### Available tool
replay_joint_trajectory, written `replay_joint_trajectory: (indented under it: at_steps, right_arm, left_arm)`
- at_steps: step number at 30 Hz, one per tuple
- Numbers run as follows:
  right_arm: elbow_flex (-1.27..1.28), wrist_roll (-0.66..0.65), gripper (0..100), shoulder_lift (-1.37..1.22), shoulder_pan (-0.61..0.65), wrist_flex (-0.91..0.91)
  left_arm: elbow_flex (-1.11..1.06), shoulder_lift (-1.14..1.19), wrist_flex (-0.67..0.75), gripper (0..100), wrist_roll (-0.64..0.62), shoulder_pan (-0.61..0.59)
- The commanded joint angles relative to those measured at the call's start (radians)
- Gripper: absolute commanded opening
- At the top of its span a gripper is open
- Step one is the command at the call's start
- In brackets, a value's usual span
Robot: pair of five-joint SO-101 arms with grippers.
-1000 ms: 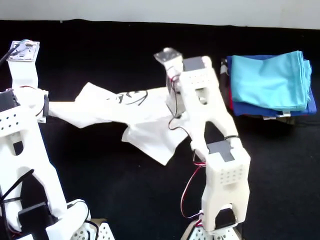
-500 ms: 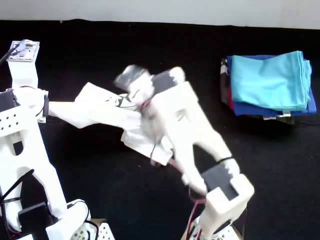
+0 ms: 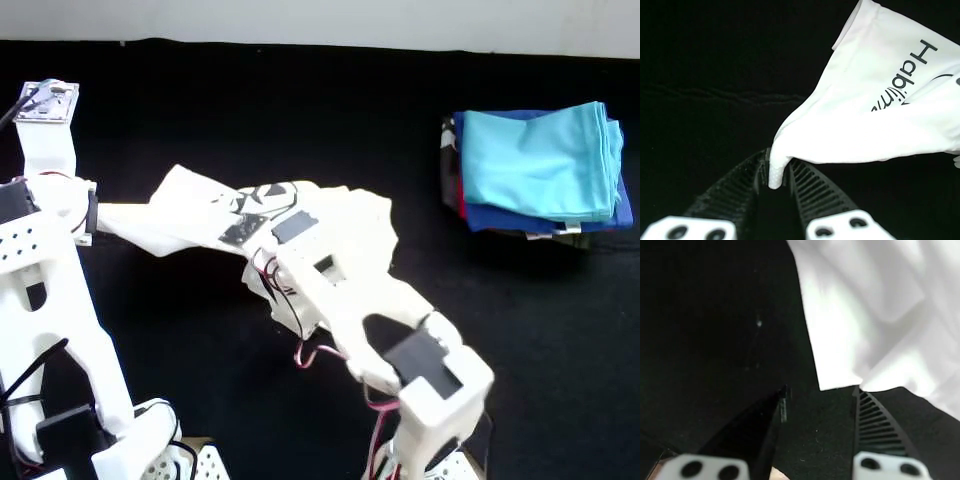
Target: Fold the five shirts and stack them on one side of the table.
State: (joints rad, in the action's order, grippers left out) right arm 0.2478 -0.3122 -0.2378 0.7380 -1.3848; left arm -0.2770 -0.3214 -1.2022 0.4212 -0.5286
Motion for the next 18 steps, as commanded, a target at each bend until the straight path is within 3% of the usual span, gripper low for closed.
replay_joint_trajectory:
  at_steps: [1,7,13,18]
  right_arm:
    - [-0.067,0.000,19.5,-0.088,-0.061,0.015]
    - [-0.245,0.000,19.7,-0.220,-0.160,-0.038]
    - [-0.298,-0.003,20.5,-0.309,-0.170,-0.073]
    - [-0.321,0.002,0.0,-0.289,-0.171,-0.077]
  left_arm:
    - [0.008,-0.015,0.017,1,0.006,-0.005]
    - [0.012,-0.015,-0.012,1,0.006,-0.005]
    - [0.010,-0.015,-0.009,1,0.006,-0.004]
    - [-0.007,-0.005,-0.011,1,0.006,-0.004]
